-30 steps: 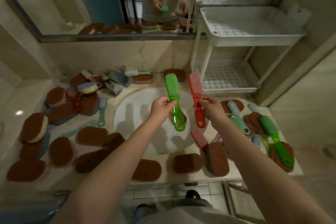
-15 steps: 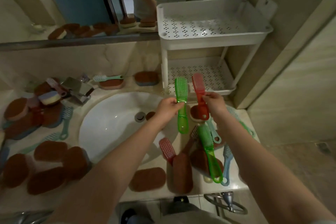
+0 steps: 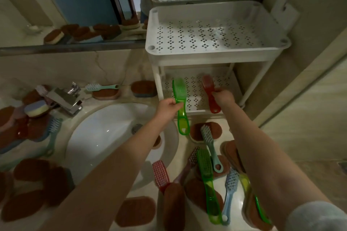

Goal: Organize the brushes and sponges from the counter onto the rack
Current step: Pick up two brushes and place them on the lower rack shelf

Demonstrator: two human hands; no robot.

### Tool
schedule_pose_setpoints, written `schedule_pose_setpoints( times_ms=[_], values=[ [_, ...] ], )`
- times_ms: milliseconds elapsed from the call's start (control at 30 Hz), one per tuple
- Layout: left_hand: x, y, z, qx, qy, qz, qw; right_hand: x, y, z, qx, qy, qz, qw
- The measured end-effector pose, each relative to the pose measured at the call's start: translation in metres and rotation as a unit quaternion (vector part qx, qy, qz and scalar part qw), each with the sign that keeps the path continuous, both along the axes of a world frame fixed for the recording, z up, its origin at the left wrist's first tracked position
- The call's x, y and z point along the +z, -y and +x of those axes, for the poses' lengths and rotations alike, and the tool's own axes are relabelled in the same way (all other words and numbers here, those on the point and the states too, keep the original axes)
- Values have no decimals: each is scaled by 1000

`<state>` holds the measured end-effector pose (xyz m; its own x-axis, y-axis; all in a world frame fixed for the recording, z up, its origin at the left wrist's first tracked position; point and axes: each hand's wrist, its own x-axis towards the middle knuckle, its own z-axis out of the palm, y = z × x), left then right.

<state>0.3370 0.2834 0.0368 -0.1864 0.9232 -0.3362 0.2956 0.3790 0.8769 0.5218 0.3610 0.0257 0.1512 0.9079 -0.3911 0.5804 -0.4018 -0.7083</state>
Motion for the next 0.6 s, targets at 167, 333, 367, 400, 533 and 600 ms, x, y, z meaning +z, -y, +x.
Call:
schedule_pose_setpoints(
  times_ms=[167, 333, 367, 400, 533, 600],
  values=[
    [-7, 2, 0, 4, 2, -8, 1000, -4, 1, 3, 65, 95, -5, 993],
    [-10, 4, 5, -5, 5, -16, 1000, 4, 36, 7, -7, 132, 144, 981],
    [-10, 4, 6, -9, 4, -16, 1000, 3, 48, 7, -28, 139, 168, 976],
    [-9, 5, 8, -13, 5, -16, 1000, 1, 59, 7, -43, 145, 176, 973],
    [-7, 8, 9, -27, 12, -5, 1000, -12, 86, 2, -61, 162, 136, 975],
    [-6, 10, 8, -28, 13, -2, 1000, -16, 87, -4, -67, 162, 124, 977]
  ],
)
